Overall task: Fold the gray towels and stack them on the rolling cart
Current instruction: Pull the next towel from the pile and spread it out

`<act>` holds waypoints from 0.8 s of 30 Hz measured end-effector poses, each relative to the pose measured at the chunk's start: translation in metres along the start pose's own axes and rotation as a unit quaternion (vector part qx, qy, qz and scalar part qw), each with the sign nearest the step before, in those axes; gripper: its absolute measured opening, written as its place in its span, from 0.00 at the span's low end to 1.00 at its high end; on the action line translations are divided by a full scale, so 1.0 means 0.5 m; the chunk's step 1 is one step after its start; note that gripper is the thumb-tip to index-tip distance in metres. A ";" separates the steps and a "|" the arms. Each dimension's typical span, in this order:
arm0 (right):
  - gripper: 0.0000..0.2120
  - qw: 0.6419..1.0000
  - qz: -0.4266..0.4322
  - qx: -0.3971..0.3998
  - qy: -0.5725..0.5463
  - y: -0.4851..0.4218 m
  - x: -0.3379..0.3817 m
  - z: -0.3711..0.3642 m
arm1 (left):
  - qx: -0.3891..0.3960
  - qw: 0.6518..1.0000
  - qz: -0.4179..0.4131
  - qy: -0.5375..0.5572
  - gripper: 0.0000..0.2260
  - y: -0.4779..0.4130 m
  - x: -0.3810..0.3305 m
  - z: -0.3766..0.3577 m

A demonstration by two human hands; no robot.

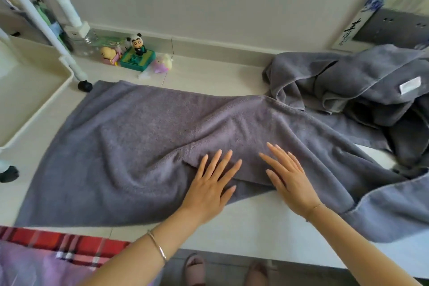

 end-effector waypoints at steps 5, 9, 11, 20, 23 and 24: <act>0.28 0.991 -0.059 0.114 0.050 -0.007 -0.101 -0.042 | 0.026 0.997 -0.073 -0.017 0.24 0.038 -0.020 -0.002; 0.23 0.985 -0.087 0.135 0.070 -0.038 -0.132 -0.037 | 0.054 0.989 -0.132 -0.047 0.21 0.079 -0.030 -0.010; 0.22 0.984 -0.096 0.137 0.062 -0.033 -0.130 -0.033 | 0.078 0.985 -0.148 -0.046 0.21 0.105 -0.029 -0.013; 0.23 0.990 -0.118 0.069 0.045 0.056 -0.150 0.043 | 0.072 0.980 -0.165 0.090 0.20 0.002 -0.115 0.070; 0.21 0.982 -0.171 0.041 0.070 0.101 -0.191 0.070 | 0.154 0.982 -0.042 0.101 0.23 -0.068 -0.140 0.017; 0.21 0.976 -0.196 0.037 0.083 0.121 -0.208 0.080 | 0.178 0.978 -0.008 0.106 0.23 -0.079 -0.139 0.000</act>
Point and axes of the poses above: each hand's wrist, its own y-axis away from the middle knuckle, its own z-axis out of the back of the hand, x = y × z, the point moved 9 cm from there along -y, towards the middle knuckle, and after that the axes turned 7 degrees about y, right-handed, at the moved point
